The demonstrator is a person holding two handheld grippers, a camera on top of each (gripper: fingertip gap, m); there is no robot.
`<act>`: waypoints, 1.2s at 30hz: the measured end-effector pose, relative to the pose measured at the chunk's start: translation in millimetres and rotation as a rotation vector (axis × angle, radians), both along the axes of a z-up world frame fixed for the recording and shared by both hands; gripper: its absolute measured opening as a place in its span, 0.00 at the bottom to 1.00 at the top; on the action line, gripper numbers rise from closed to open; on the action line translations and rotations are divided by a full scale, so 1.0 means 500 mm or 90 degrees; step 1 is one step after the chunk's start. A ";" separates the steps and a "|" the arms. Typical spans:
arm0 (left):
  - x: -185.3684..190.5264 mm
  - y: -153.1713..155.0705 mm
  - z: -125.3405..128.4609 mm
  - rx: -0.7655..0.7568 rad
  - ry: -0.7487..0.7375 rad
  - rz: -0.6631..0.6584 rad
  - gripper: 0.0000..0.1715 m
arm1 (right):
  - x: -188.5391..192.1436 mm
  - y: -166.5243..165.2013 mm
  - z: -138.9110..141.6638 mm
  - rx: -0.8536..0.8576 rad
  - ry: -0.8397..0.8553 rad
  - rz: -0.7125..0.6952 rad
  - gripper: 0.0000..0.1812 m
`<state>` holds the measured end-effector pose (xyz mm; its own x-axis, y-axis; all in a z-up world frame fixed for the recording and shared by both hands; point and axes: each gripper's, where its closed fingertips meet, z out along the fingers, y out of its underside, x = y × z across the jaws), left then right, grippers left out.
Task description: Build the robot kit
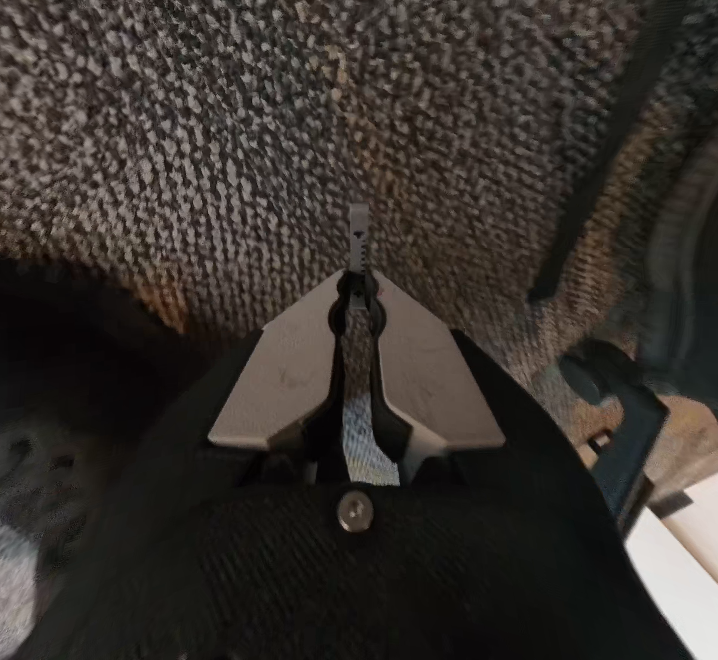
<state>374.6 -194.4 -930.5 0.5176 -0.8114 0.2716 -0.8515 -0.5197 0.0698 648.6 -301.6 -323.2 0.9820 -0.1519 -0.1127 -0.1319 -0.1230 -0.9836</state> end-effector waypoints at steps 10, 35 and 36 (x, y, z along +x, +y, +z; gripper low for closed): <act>0.024 -0.014 0.456 -0.033 -0.041 -0.202 0.02 | 0.058 0.108 0.080 0.042 -0.169 -0.114 0.13; 0.035 0.025 1.359 0.323 -0.565 -0.195 0.02 | -0.277 0.038 0.268 0.113 -0.267 0.012 0.13; 0.047 0.049 1.369 0.319 -0.570 -0.182 0.02 | -0.286 0.049 0.268 0.110 -0.268 0.030 0.13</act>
<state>397.9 -170.1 -245.9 0.0677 -0.9959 0.0605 -0.5808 -0.0886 -0.8092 505.3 -277.3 -189.1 0.9529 -0.1200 0.2787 0.2863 0.0513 -0.9568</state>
